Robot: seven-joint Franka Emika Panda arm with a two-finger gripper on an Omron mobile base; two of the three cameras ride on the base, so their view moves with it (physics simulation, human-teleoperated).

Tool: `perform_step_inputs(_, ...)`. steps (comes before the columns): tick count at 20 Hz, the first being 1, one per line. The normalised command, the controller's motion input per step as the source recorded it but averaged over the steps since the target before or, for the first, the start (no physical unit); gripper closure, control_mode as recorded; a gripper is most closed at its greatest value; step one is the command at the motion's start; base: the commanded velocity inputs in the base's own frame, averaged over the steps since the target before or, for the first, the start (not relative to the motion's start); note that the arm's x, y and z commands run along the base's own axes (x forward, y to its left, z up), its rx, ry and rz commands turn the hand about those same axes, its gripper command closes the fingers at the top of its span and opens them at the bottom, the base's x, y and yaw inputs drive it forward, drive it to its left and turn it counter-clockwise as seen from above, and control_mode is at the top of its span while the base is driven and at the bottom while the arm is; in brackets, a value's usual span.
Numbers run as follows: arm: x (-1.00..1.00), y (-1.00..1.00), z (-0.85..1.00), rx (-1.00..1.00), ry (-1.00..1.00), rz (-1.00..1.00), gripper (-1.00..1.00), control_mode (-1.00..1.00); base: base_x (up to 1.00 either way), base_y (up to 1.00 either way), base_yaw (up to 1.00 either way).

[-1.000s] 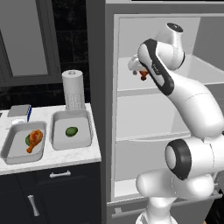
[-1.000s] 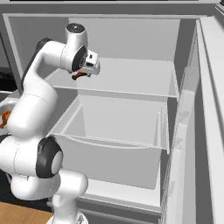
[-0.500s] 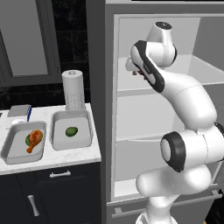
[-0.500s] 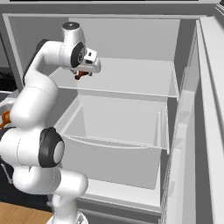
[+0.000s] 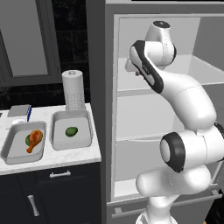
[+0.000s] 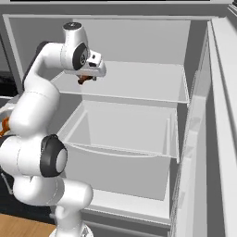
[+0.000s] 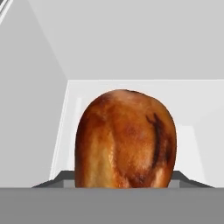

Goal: Place one avocado and one chicken drumstick in each tupperware on the nearby counter, to pack two identical lunches.

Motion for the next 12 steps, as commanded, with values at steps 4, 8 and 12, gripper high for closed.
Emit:
perform_step_inputs(4,-1.0,0.0,-0.18,0.01,-0.37,0.0,1.0,-1.0,0.0,0.0,0.0)
perform_step_inputs(8,-1.0,0.0,0.01,0.03,-0.75,-0.03,1.0,-1.0,0.0,0.0,0.0)
perform_step_inputs(12,-1.0,0.0,0.35,0.05,-0.82,-0.04,1.0,-1.0,0.0,0.0,0.0)
